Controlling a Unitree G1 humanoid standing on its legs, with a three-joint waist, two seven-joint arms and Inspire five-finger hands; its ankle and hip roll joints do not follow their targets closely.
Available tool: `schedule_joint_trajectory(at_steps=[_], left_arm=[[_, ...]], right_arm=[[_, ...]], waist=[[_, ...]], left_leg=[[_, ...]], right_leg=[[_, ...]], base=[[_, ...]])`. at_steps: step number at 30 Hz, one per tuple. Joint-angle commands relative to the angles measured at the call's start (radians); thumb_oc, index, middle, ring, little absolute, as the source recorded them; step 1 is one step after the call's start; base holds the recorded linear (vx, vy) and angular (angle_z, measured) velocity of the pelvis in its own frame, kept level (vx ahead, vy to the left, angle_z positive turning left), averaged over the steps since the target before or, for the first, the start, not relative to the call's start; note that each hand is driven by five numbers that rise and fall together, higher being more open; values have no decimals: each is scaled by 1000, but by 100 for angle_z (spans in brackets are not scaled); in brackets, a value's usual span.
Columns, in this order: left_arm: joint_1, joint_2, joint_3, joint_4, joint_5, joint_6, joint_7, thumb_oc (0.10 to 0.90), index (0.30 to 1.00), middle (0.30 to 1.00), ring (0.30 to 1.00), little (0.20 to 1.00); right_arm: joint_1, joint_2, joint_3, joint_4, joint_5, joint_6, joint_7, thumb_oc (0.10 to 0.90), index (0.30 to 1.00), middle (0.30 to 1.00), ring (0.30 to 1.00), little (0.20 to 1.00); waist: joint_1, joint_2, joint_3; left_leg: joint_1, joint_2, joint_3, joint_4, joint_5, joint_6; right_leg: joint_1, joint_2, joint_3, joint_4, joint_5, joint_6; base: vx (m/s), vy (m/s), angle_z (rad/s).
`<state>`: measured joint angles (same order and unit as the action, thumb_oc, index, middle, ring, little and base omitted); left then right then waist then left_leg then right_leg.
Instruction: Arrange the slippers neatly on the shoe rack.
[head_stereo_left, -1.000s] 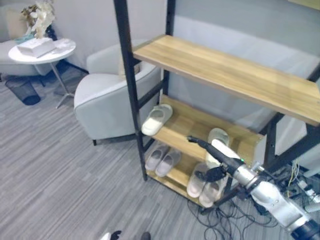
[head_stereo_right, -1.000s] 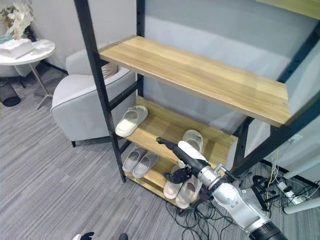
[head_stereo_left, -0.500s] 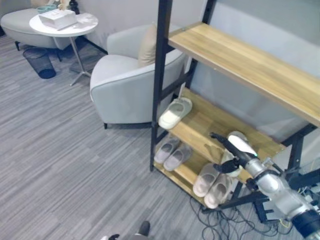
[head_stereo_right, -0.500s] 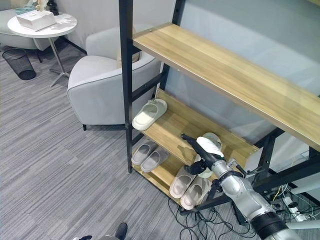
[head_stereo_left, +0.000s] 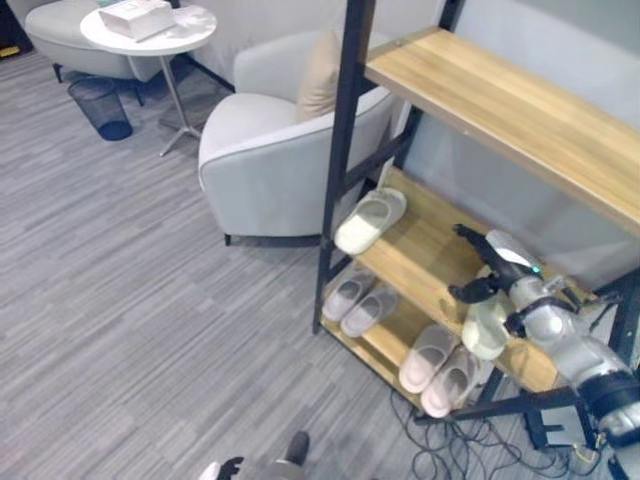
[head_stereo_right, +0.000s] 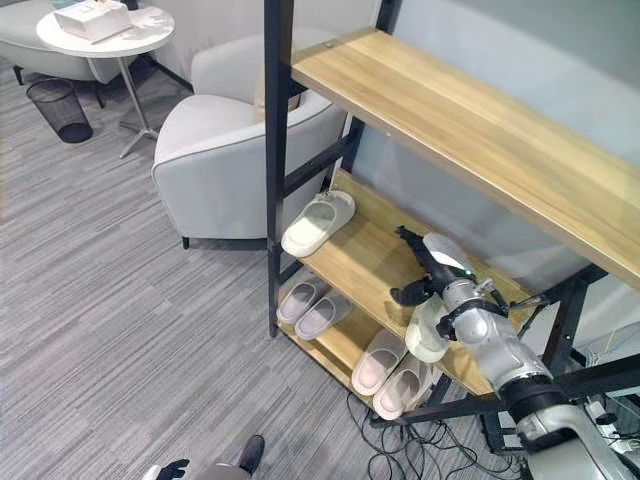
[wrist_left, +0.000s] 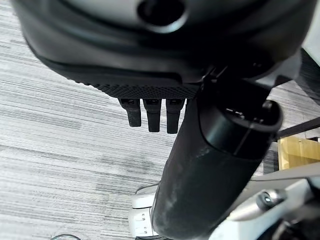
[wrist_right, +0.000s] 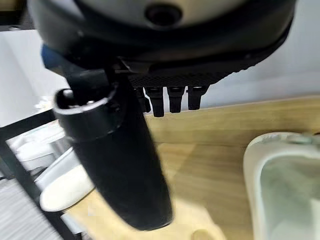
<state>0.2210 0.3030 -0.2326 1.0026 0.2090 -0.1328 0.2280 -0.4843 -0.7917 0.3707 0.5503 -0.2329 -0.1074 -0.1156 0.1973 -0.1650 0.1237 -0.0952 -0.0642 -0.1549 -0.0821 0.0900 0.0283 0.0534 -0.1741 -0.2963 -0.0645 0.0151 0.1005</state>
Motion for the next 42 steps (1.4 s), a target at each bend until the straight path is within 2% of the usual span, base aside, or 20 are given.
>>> schedule_joint_trajectory(at_steps=[1, 3, 4, 6, 8, 13, 30, 42], left_arm=[[22, -11, -51, -54, -17, -45, -8, 800, 900, 900, 900, 900], [32, -6, -55, -80, -21, -44, -16, 800, 900, 900, 900, 900], [-35, 49, -1, 42, -46, -43, 22, 800, 900, 900, 900, 900], [-32, 28, 1, 61, -54, -54, 37, 800, 900, 900, 900, 900], [-35, 16, 10, 79, -80, -53, 30, 800, 900, 900, 900, 900], [-41, 10, 18, 106, -97, -47, 23, 800, 900, 900, 900, 900], [-41, 14, 45, 111, -147, -40, -12, 800, 900, 900, 900, 900], [-35, 17, 44, 106, -160, -41, -31, 800, 900, 900, 900, 900]], right_arm=[[-152, -134, -9, 10, -14, -8, -68, 800, 900, 900, 900, 900], [-184, -153, 6, 49, -17, -3, -63, 800, 900, 900, 900, 900], [-282, -155, 46, 60, -13, 1, -63, 800, 900, 900, 900, 900], [-315, -159, 74, 113, 1, 1, -64, 800, 900, 900, 900, 900], [-311, -195, 75, 95, 21, 3, -39, 800, 900, 900, 900, 900], [-302, -216, 76, 96, 44, 3, -6, 800, 900, 900, 900, 900], [-313, -248, 150, 77, 103, 11, 126, 800, 900, 900, 900, 900], [-309, -228, 153, 173, 69, 20, 125, 800, 900, 900, 900, 900]], waist=[[32, 47, -48], [31, 49, -49], [18, 51, -54], [13, 54, -52], [1, 53, -52], [-13, 56, -54], [-47, 68, -58], [-47, 77, -51]], left_leg=[[42, 1, -28, 79, -141, 2], [39, 0, -30, 79, -142, 3], [40, 1, -25, 77, -142, 2], [42, 0, -23, 76, -142, 0], [44, 1, -19, 74, -142, -1], [56, 5, -10, 67, -143, -3], [85, 12, 15, 68, -153, -5], [78, 13, 17, 61, -147, -6]], right_leg=[[-12, -35, 58, 123, 27, 94], [-13, -36, 56, 121, 28, 95], [-17, -37, 64, 122, 33, 96], [-15, -36, 65, 122, 34, 96], [-14, -36, 69, 122, 40, 97], [-11, -35, 77, 120, 39, 94], [-3, -34, 106, 133, 38, 91], [-8, -31, 109, 125, 42, 90]], base=[[2, 14, 3], [4, 20, 0], [7, 37, -2], [7, 31, -9], [10, 8, -5], [16, -1, -4], [19, -9, -6], [8, -6, -2]])
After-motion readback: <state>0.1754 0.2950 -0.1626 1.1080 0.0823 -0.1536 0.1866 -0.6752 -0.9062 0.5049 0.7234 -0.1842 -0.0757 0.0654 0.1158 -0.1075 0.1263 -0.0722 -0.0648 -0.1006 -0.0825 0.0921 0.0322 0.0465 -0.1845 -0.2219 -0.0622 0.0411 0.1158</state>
